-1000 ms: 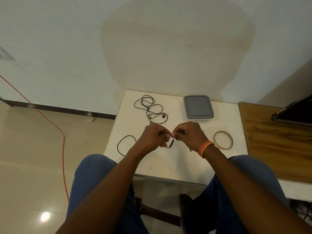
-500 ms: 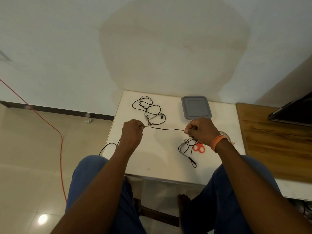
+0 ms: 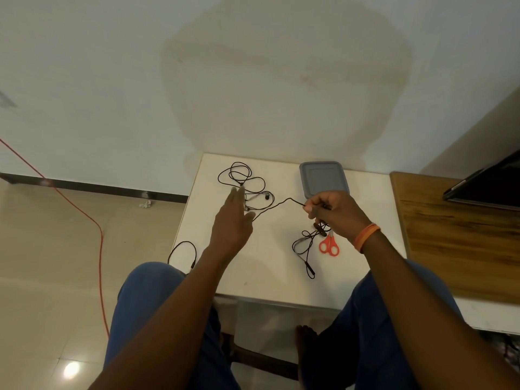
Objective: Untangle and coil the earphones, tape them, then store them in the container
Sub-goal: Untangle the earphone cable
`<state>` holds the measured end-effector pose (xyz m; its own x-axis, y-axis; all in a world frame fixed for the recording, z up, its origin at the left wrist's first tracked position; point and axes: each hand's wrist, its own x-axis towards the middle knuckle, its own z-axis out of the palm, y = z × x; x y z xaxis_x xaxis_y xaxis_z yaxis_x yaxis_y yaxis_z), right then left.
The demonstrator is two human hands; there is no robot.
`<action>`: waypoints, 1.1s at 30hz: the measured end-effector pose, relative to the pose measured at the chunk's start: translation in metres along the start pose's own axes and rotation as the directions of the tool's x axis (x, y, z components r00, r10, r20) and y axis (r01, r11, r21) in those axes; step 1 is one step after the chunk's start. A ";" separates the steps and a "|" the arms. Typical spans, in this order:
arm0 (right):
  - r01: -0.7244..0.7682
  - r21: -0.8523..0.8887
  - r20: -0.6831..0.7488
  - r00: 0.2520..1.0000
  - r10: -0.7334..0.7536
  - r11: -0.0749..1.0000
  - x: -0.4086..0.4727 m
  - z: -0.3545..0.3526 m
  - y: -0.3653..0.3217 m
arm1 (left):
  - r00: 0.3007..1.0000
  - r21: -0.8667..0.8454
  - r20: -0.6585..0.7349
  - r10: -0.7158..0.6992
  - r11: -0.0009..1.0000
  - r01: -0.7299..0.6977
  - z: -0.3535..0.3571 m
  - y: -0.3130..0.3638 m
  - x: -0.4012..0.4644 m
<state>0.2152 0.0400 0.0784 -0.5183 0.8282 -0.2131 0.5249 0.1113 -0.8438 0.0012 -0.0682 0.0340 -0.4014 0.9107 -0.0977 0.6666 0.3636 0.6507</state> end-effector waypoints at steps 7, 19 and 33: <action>0.051 0.263 0.075 0.994 -0.073 0.964 -0.009 -0.004 -0.017 | 0.903 -0.119 0.118 0.413 0.909 -0.400 -0.016 0.070 0.011; -0.003 0.479 0.087 0.995 -0.044 0.878 -0.014 -0.020 -0.013 | 0.980 -0.262 -0.003 0.200 0.946 -0.193 -0.076 0.083 0.023; -0.124 0.317 -0.236 0.950 0.204 0.940 0.000 -0.029 0.017 | 0.966 -0.334 -0.241 0.097 0.926 -0.177 -0.114 0.101 0.026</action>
<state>0.2437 0.0575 0.0782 -0.2258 0.9392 -0.2588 0.3437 -0.1718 -0.9232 -0.0138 -0.0298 0.1834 -0.4739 0.8677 0.1500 0.4779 0.1103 0.8715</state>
